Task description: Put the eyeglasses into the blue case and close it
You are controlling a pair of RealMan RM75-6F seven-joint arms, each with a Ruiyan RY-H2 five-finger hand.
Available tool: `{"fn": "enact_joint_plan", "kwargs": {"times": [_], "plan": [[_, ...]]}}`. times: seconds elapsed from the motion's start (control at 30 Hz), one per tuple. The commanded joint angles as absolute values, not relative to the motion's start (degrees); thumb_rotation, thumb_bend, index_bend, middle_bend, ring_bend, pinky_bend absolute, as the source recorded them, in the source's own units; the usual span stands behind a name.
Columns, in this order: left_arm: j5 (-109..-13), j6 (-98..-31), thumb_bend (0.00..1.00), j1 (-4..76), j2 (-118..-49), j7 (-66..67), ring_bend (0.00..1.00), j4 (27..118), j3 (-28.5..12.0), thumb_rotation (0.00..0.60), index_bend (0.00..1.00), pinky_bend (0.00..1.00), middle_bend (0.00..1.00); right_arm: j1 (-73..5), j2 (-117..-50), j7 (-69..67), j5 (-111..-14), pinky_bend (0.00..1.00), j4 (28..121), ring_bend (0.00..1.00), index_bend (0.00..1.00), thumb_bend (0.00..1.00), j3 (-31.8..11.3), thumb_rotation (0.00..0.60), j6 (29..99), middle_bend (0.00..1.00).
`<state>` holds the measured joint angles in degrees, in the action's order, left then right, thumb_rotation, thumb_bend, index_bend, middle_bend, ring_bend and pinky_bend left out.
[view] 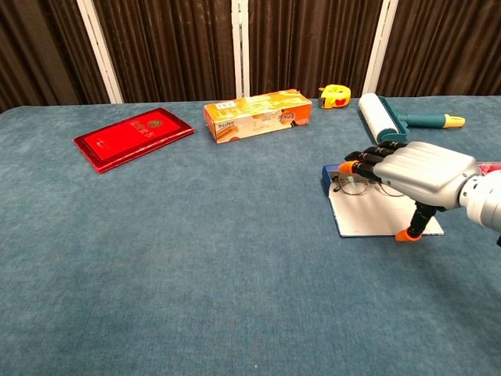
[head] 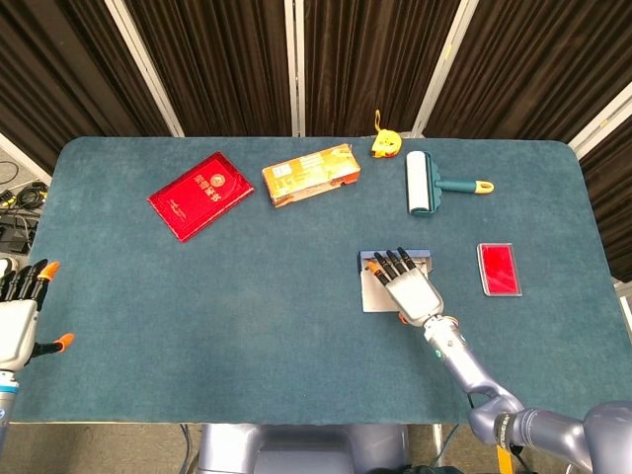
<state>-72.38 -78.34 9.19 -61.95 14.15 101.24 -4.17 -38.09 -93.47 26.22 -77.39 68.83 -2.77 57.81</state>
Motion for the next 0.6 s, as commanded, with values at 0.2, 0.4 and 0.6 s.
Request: {"fn": "enact_joint_plan", "kwargs": {"times": [0.2,0.4,0.6], "plan": [[-72.25,-78.29,0.0,9.23,-62.15,14.45,0.0,101.17,-4.17,0.6,0.0,0.0,0.0,-37.92,-94.44,25.94,-77.44,0.0,67.2,0.0,0.03,0.0,-2.84,0.6,57.1,0.0],[-72.14,-78.23,0.0,9.26,-62.21,14.53,0.0,101.14,-4.19,0.6,0.0,0.0,0.0,-37.86,-95.12,25.75,-77.8,0.0,66.09,0.0,0.04,0.0,-2.92,0.6,56.9,0.0],[-72.05,-78.21,0.0,9.27,-62.23,14.57,0.0,101.1,-4.2,0.6,0.0,0.0,0.0,-37.84,-95.6,25.73,-77.82,0.0,65.19,0.0,0.06,0.0,-3.05,0.6,56.49,0.0]]}}
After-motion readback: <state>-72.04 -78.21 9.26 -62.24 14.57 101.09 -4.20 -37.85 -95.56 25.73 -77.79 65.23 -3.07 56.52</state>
